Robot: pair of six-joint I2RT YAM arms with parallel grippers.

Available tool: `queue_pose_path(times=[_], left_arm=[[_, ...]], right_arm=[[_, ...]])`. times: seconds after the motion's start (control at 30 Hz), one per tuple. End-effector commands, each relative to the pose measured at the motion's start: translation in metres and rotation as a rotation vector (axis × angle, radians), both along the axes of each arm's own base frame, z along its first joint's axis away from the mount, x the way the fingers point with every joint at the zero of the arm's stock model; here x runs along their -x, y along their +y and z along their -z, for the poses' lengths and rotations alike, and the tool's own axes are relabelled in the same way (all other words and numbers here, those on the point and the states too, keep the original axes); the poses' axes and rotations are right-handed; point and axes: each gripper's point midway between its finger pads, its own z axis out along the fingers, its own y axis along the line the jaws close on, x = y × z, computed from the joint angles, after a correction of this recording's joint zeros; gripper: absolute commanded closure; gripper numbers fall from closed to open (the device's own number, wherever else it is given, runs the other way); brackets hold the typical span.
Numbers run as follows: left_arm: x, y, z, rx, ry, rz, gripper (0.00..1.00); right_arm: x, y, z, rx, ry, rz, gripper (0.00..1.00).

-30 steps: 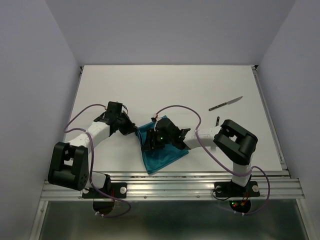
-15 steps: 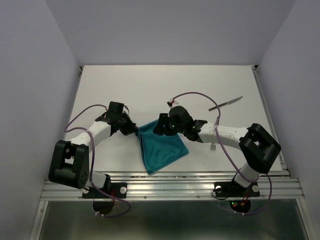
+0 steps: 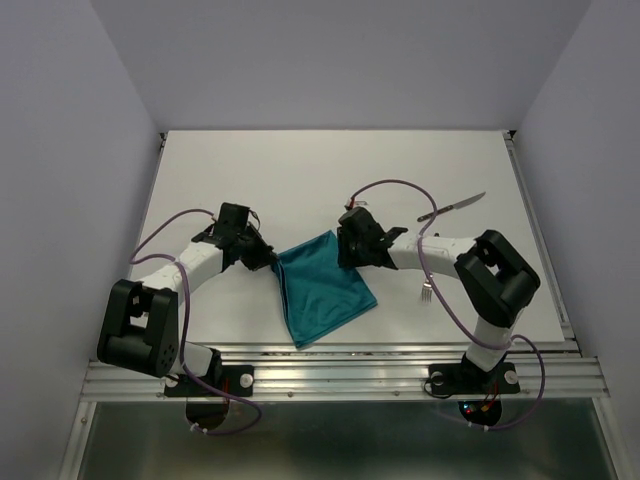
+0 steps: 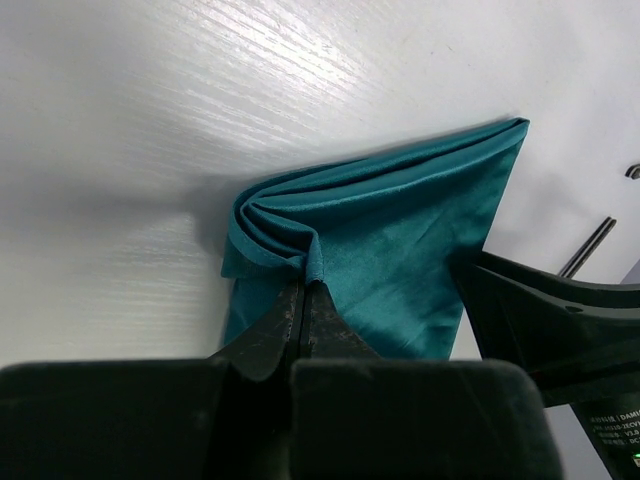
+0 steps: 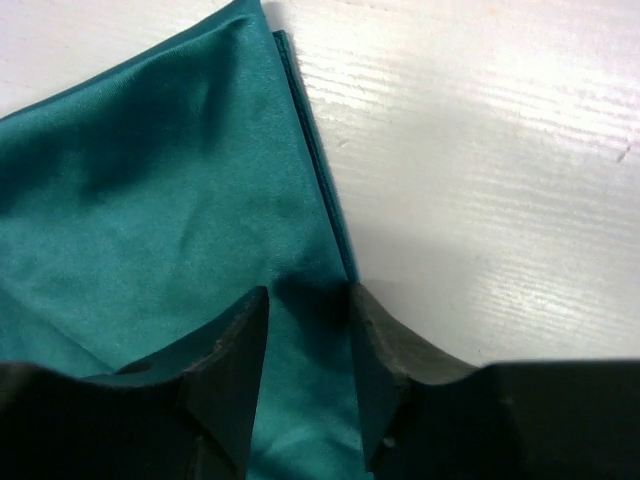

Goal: Fold the napkin into a case and place the utensils inside
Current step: Fold the lower triangle-folded napkin at the center of the board.

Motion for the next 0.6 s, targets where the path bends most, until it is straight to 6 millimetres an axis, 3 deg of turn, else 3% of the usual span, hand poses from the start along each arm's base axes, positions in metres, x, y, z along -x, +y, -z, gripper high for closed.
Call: queue_pose_path(times=[0.0,0.17,0.57], left_arm=[[-0.01,-0.004,-0.013,0.006,-0.023,-0.013,1.0],[-0.015,-0.006,-0.017,0.016,-0.023,-0.025,1.0],[-0.032,-0.014,-0.017,0.037,-0.013,-0.048,1.0]], right_arm=[[-0.01,-0.002,-0.002,0.049,-0.025,-0.017,0.64],[-0.006,-0.001,0.012,0.053,0.008,-0.025,0.85],[0.007,0.0,0.029,0.035,0.059,-0.046,0.96]])
